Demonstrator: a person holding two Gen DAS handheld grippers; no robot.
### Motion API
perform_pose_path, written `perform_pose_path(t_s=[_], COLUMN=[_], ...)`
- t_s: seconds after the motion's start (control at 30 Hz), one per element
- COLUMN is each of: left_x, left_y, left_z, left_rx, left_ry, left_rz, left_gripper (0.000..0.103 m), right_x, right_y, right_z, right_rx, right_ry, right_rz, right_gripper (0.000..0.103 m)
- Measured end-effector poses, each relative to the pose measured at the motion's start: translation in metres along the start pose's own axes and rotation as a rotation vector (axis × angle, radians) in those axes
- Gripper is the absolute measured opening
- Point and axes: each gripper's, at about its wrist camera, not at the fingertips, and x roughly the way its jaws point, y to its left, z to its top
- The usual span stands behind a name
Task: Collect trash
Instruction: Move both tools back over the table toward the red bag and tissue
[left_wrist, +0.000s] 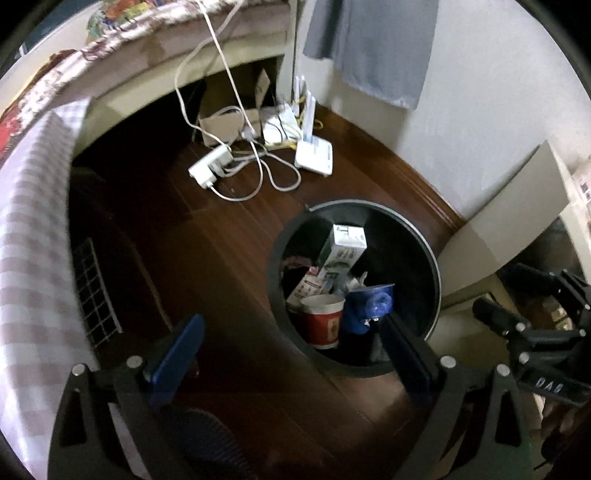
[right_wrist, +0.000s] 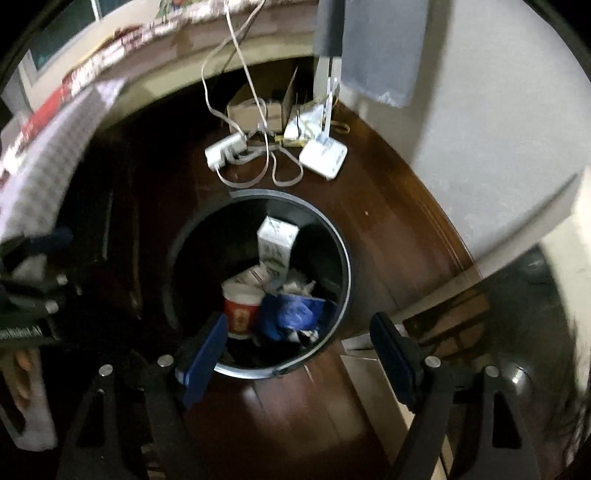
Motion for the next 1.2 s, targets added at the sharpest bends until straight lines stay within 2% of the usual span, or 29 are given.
perform_pose_path(t_s=[0.27, 0.57, 0.93, 1.2], left_x=[-0.063, -0.119, -0.149, -0.179], left_y=[0.016, 0.065, 0.140, 0.205], left_z=[-0.001, -0.012, -0.044, -0.070], left_rx=[-0.017, -0.104, -0.231, -0.352], left_ry=[-0.122, -0.229, -0.270, -0.320], left_rz=[0.026, 0.067, 0.158, 0.244], left_gripper=[0.097, 0.097, 0.097, 0.097], right_x=[-0.050, -0.087, -0.113, -0.140], right_y=[0.027, 0.098, 0.178, 0.244], right_z=[0.016, 0.039, 0.061, 0.076], right_rx=[0.010, -0.084, -0.241, -0.392], right_ry=[-0.079, -0.156, -0.210, -0.253], right_rz=[0.040, 0.095, 0.154, 0.268], right_gripper=[0.081, 0.081, 0.081, 0.081])
